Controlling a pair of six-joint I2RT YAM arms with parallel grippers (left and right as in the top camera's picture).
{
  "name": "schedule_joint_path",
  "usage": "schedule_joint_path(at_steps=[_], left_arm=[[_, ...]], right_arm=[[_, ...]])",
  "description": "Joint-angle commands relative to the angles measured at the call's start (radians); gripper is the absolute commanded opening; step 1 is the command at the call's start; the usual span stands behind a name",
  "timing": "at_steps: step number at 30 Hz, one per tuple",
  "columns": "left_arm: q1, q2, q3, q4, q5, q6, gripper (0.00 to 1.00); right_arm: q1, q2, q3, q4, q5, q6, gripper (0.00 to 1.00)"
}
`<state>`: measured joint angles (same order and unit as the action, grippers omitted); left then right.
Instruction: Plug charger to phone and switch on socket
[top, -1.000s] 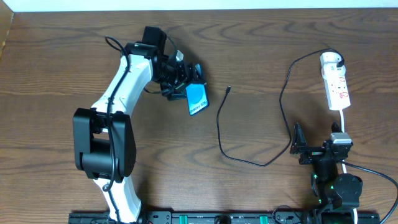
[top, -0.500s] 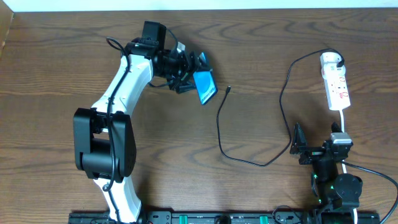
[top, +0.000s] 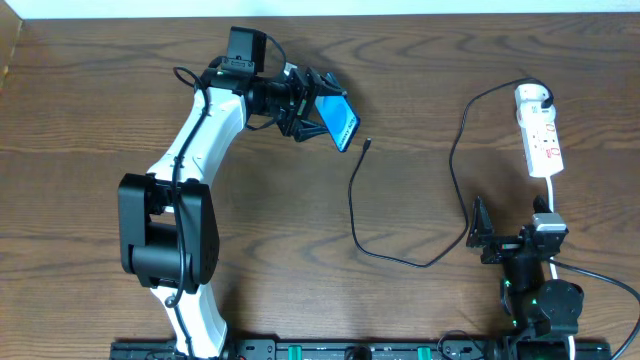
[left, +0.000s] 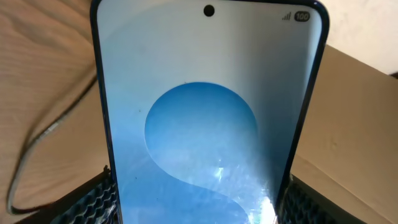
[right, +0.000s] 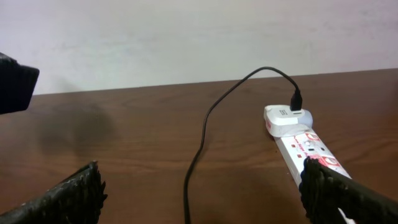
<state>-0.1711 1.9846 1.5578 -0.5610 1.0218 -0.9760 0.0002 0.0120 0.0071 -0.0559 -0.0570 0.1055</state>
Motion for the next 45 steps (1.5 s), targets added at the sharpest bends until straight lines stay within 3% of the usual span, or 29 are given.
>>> schedule_joint_path(at_steps=[1,6,10,18,24,32,42,45], left_arm=[[0.005,-0.019,0.025,0.030,0.124,-0.017,0.68],[0.005,-0.019,0.025,0.098,0.183,-0.072,0.69],[0.006,-0.019,0.025,0.167,0.210,-0.187,0.68],[0.006,-0.019,0.025,0.175,0.225,-0.418,0.62],[0.007,-0.019,0.025,0.175,0.225,-0.616,0.61],[0.007,-0.019,0.025,0.175,0.208,-0.790,0.60],[0.007,-0.019,0.025,0.175,0.190,-0.790,0.61],[0.007,-0.019,0.025,0.190,0.154,-0.708,0.60]], right_arm=[[-0.005,-0.001,0.000,-0.001,-0.053,0.073,0.99],[-0.006,0.075,0.065,-0.035,-0.142,0.204,0.99],[-0.006,0.278,0.247,-0.145,-0.156,0.207,0.99],[-0.006,0.859,0.737,-0.553,-0.156,0.090,0.99],[-0.006,1.196,0.906,-0.694,-0.181,0.080,0.99],[-0.006,1.284,0.905,-0.658,-0.312,0.119,0.99],[-0.005,1.284,0.905,-0.621,-0.372,0.126,0.96],[-0.005,1.284,0.905,-0.600,-0.385,0.126,0.96]])
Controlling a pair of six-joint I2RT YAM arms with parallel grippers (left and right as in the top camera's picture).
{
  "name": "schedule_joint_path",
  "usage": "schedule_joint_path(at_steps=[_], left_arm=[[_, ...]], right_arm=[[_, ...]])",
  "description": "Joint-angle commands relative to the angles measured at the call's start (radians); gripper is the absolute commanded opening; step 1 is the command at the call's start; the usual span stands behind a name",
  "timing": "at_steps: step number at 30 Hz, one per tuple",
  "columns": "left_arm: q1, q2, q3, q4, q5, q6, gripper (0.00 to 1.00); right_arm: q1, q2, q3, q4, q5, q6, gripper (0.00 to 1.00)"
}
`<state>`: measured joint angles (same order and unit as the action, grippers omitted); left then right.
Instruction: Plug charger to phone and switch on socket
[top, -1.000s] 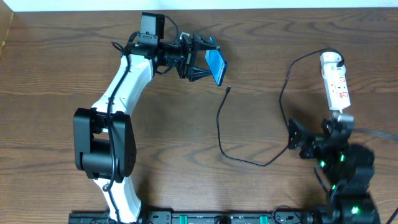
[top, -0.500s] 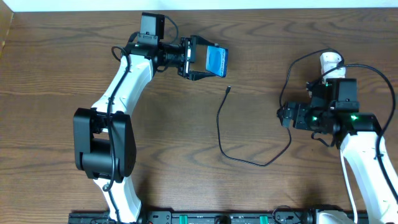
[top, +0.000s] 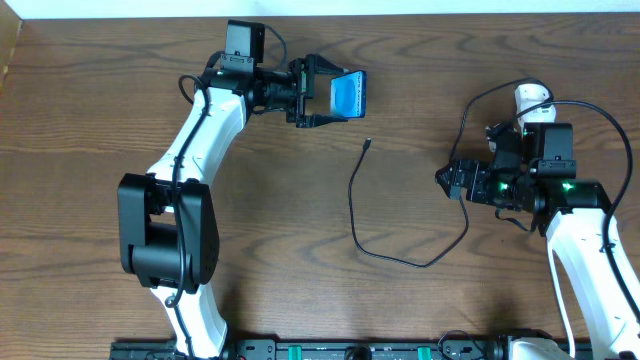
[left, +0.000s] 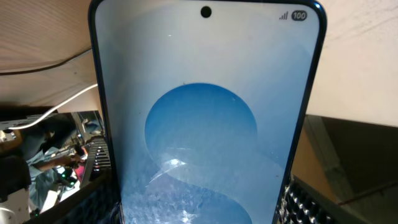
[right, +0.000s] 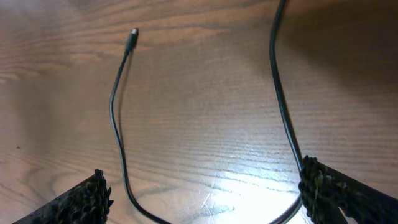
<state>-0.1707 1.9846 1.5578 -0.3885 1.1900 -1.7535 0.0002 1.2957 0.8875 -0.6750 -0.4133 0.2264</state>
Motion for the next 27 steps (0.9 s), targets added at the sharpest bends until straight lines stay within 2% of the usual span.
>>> schedule_joint_path(at_steps=[1,5,8,13,17,23,27], left_arm=[[0.007,-0.019,0.025,0.017,-0.034,0.114,0.60],[0.001,-0.019,0.024,0.017,-0.127,0.281,0.61],[-0.002,-0.019,0.024,0.016,-0.172,0.360,0.60],[-0.010,-0.019,0.024,0.016,-0.182,0.373,0.60],[-0.012,-0.019,0.024,0.016,-0.181,0.373,0.61],[-0.012,-0.019,0.024,0.016,-0.177,0.372,0.61],[-0.012,-0.019,0.024,0.016,-0.177,0.368,0.60]], right_arm=[[-0.005,0.000,0.025,0.036,-0.045,0.005,0.96],[0.002,0.000,0.025,0.108,-0.096,0.013,0.95],[0.032,0.000,0.025,0.166,-0.095,0.052,0.94],[0.150,0.000,0.025,0.363,-0.092,0.089,0.90],[0.245,0.004,0.035,0.508,0.017,0.145,0.85],[0.319,0.134,0.228,0.430,0.056,0.126,0.82],[0.367,0.255,0.378,0.367,0.057,0.124,0.75]])
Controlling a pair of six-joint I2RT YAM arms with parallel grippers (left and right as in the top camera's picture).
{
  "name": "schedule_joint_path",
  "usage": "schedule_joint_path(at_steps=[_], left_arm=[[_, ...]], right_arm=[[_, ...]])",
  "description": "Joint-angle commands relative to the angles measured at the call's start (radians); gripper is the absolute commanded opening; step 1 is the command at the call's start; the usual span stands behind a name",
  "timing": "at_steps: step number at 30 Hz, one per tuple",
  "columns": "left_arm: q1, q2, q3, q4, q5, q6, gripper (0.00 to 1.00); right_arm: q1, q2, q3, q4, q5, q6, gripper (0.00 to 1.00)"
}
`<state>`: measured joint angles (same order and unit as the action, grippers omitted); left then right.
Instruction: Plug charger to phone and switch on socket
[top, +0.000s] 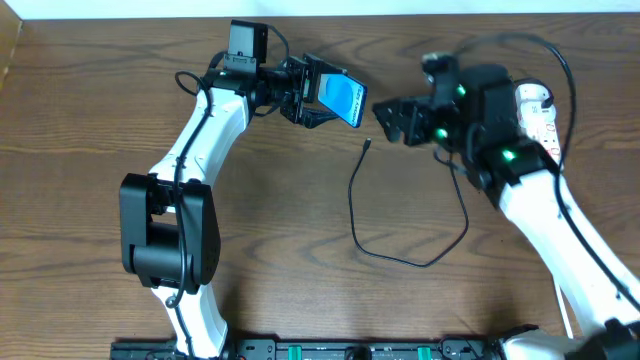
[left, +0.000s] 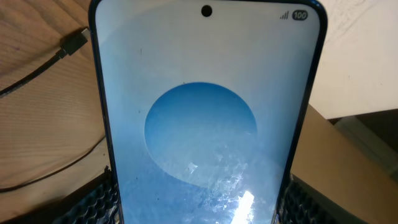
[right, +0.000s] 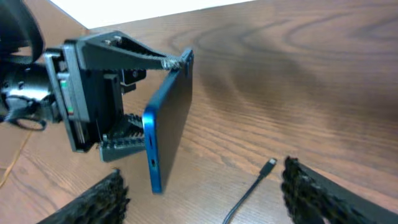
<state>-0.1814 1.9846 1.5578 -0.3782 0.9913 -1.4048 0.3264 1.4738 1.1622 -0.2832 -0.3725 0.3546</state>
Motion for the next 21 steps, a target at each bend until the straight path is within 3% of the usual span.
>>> schedule_joint_path(at_steps=[1,10,21], left_arm=[[-0.002,-0.019,0.024,0.005,0.022,0.017,0.61],[-0.002,-0.019,0.024,0.006,0.022,0.016,0.61],[-0.002,-0.019,0.024,0.005,0.044,0.016,0.61]], right_arm=[[0.057,0.103,0.127,-0.024,0.016,-0.003,0.73],[0.155,0.175,0.156,0.002,0.168,0.020,0.69],[0.188,0.277,0.156,0.125,0.176,0.061,0.51]])
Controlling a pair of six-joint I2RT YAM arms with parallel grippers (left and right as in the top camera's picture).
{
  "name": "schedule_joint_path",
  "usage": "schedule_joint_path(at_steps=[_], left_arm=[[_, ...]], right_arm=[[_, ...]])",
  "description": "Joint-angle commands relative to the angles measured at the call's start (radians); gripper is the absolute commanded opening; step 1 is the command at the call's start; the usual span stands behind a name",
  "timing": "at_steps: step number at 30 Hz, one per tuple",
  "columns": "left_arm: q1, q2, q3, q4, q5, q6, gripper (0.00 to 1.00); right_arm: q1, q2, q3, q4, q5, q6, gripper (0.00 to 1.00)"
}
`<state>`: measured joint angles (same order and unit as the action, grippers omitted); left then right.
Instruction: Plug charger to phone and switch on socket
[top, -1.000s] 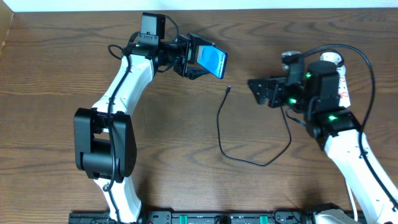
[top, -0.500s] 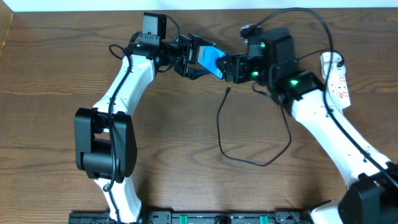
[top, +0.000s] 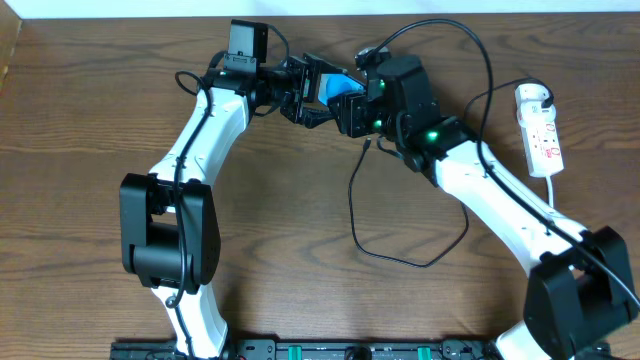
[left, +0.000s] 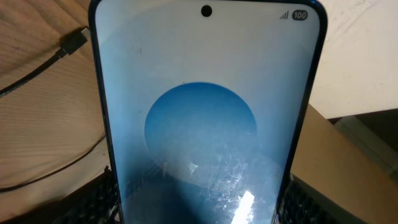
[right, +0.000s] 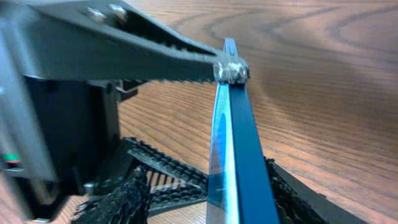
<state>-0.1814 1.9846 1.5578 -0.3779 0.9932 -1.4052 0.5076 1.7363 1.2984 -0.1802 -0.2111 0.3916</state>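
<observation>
A blue phone (top: 342, 88) with its screen lit (left: 202, 118) is held on edge above the table, my left gripper (left: 199, 208) shut on its lower end. My right gripper (right: 208, 199) is open and straddles the phone's thin edge (right: 233, 143). Its right finger (right: 292, 199) lies close against the phone's back, while the left finger (right: 121, 196) stands well apart from it. The black cable's loose plug (top: 368, 143) lies on the table just below both grippers and also shows as a plug (left: 73, 41) beside the phone. The white power strip (top: 541, 135) lies far right.
The black cable (top: 400, 258) loops across the table's middle up to the white adapter (top: 532, 95) plugged into the strip's far end. My right arm (top: 490, 195) stretches diagonally over the cable. The table's back edge runs just behind the grippers.
My right gripper has moved left from beside the phone to around its edge, still open. The left gripper holds the phone as before; the cable plug has not moved.
The left gripper held the phone above the table throughout, changing its tilt between moments. My right gripper began parked at the near right, was then over the cable near the strip, then open just right of the phone, and now straddles it.
</observation>
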Motion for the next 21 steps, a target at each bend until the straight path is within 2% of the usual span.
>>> schedule_joint_path(at_steps=[1,6,19,21], left_arm=[[-0.002,-0.019,0.024,0.005,0.042,0.017,0.61],[-0.002,-0.019,0.024,0.005,0.042,0.017,0.61],[-0.001,-0.019,0.024,0.005,0.042,0.017,0.61],[-0.001,-0.019,0.024,0.005,0.042,0.017,0.61]], right_arm=[[0.007,0.017,0.020,0.027,0.015,0.024,0.49],[0.007,0.017,0.020,0.034,0.019,0.024,0.34],[0.006,0.017,0.020,0.035,0.018,0.087,0.11],[0.006,0.017,0.020,0.035,0.018,0.087,0.02]])
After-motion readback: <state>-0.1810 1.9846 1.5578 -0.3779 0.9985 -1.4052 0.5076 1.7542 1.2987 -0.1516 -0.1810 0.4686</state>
